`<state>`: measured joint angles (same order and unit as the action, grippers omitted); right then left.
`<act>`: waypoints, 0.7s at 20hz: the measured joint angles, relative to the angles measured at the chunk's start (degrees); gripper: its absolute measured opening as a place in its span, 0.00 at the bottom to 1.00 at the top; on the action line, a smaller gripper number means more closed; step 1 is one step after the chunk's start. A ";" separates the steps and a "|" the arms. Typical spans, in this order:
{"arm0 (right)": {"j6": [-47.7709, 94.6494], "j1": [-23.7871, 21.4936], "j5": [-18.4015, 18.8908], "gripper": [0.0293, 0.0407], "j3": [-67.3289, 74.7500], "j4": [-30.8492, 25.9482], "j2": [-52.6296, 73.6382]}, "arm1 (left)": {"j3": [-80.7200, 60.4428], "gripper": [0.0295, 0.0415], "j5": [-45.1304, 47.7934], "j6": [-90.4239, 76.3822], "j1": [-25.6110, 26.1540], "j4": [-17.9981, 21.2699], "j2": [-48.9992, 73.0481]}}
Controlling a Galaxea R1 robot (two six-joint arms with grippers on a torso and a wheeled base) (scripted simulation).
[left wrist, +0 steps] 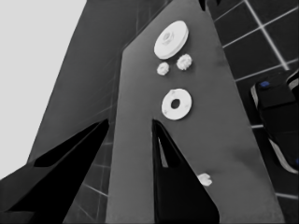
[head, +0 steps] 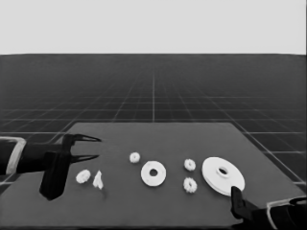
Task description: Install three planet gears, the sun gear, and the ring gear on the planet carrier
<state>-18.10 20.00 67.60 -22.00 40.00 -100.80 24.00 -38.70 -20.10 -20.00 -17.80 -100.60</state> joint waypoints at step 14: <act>0.00 0.32 0.01 0.81 -0.16 -0.03 0.00 | 85.47 0.75 -46.44 76.42 18.04 10.53 -66.02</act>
<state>-18.10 20.32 67.61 -22.16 39.97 -100.80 109.47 -85.14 56.32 -1.96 -7.27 -166.62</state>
